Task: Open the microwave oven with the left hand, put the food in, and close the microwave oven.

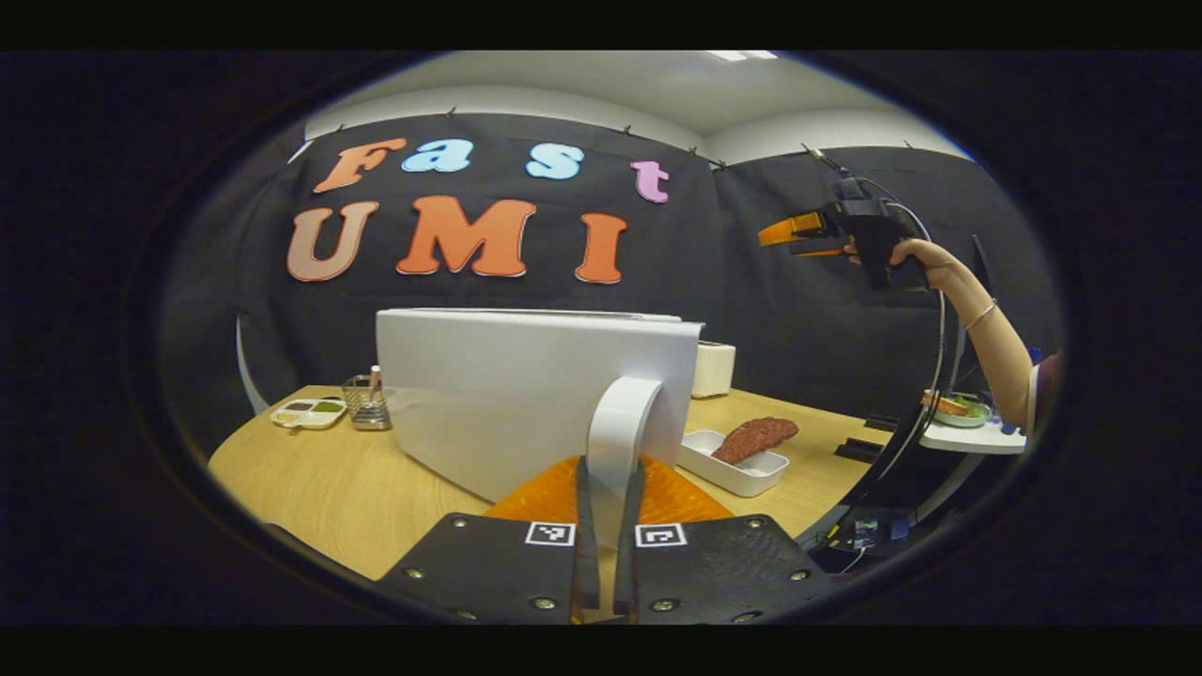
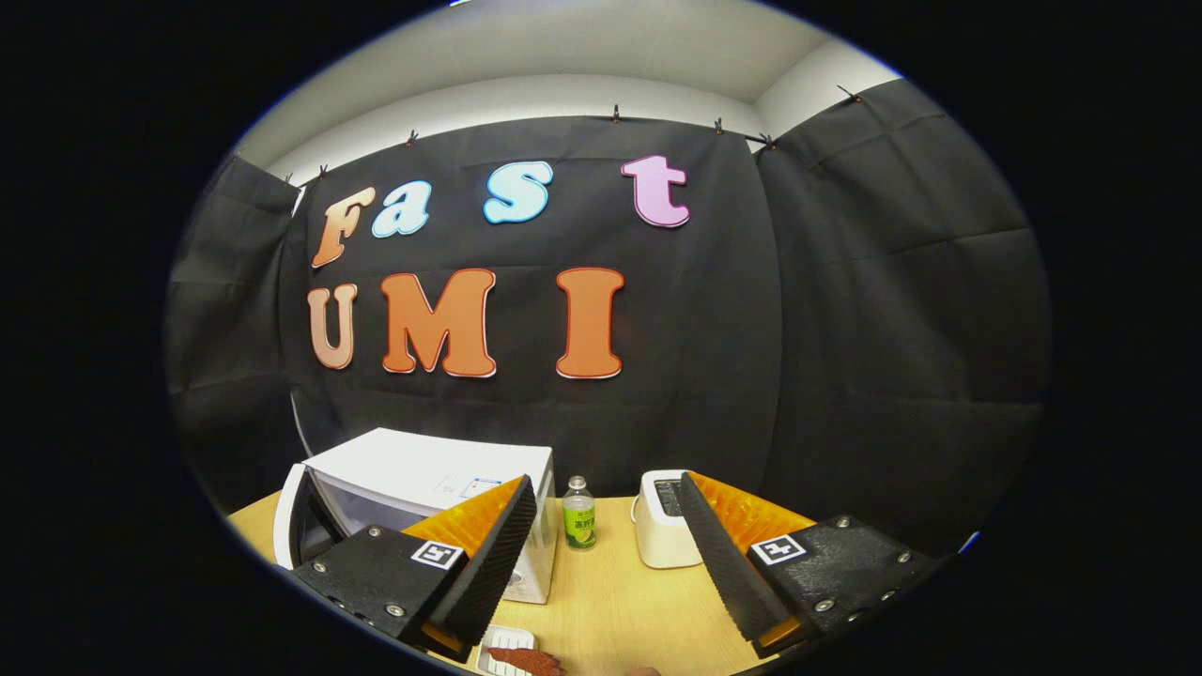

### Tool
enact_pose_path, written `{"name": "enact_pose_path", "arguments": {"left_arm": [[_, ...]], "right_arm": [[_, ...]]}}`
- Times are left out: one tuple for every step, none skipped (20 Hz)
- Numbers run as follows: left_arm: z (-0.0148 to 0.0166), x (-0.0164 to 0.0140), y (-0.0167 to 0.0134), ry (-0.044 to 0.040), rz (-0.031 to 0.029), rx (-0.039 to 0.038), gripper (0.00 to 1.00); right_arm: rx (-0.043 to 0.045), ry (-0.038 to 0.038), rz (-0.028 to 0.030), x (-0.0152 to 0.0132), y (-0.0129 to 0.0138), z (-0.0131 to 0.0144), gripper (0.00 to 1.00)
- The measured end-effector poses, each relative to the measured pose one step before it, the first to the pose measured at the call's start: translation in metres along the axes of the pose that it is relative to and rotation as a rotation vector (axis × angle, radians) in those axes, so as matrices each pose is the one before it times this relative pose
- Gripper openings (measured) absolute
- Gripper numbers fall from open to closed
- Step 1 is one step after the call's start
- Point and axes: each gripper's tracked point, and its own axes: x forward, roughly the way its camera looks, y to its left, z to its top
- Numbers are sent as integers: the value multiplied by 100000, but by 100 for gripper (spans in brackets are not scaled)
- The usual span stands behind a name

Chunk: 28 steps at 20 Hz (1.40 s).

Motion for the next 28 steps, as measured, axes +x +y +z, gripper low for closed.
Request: {"name": "enact_pose_path", "arguments": {"left_arm": [[-22,-868,780,-260,2167,-566,8],[-6,-978,847,-379,2314,-741,8],[-128,-905,948,-285,2767,-819,8],[85,-891,1035,-308,3440,-731,6],[-20,-903,1286,-152,3984,-649,8],[75,-769,1387,80,4461,-962,9],[20,-830,1647,-109,4475,-1796,11],[168,-719,1516,-540,3942,-2918,12],[144,-846,1521,-154,3296,-3106,15],[182,-680,1358,49,2724,-3402,16],[112,-674,1818,-452,4907,-1200,21],[264,-469,1630,-562,4008,603,32],[157,-332,1429,-767,4035,1529,35],[182,-70,1675,-808,4602,2990,47],[327,-225,948,-707,2947,2532,62],[343,-54,808,-623,1728,1425,77],[371,260,699,-591,1284,386,80],[403,364,483,-477,666,-442,80],[-58,265,482,438,381,-141,81],[92,133,431,-250,252,646,81],[102,144,586,-259,802,-319,81],[74,115,596,-165,904,-1019,82],[-82,-86,592,-449,568,-1470,82],[123,37,315,-492,85,-1637,83],[-136,63,464,-56,429,-1256,84],[90,139,388,179,-23,-758,84],[-17,102,465,-102,599,-162,84],[74,163,505,53,800,253,86]], "right_arm": [[-560,409,639,18,559,-322,95],[-427,199,363,-62,387,-144,96],[-147,128,742,-158,467,-187,96],[244,183,787,-12,513,-176,95],[261,169,715,-34,436,-114,95],[-133,98,508,-54,411,-87,95],[-297,-177,373,-67,363,-69,95],[-296,-160,442,-176,222,-85,96],[-110,-11,588,-91,353,-131,96],[6,-22,515,-49,296,-64,96],[-134,38,489,-151,282,-232,96],[-317,-122,318,-120,259,-169,95],[-450,-146,175,-171,164,-233,96],[-436,-12,27,-216,184,-277,96],[-185,18,106,-116,197,-361,96],[149,204,402,-148,347,-442,96],[614,329,568,-74,277,-674,96],[895,372,493,-53,270,-698,96],[1022,476,271,-151,194,-774,96],[1154,604,93,37,171,-864,95],[1322,845,-29,49,67,-1055,95],[1680,850,-91,-21,8,-1020,95],[1919,838,-283,78,-57,-1063,95],[2094,911,-899,38,-320,-1217,96],[1692,1114,-1012,57,-398,-1165,96],[2344,1319,-1319,22,-558,-1289,96],[3425,1278,-1303,113,-705,-1424,96],[3695,1467,-988,106,-526,-1279,96]]}}
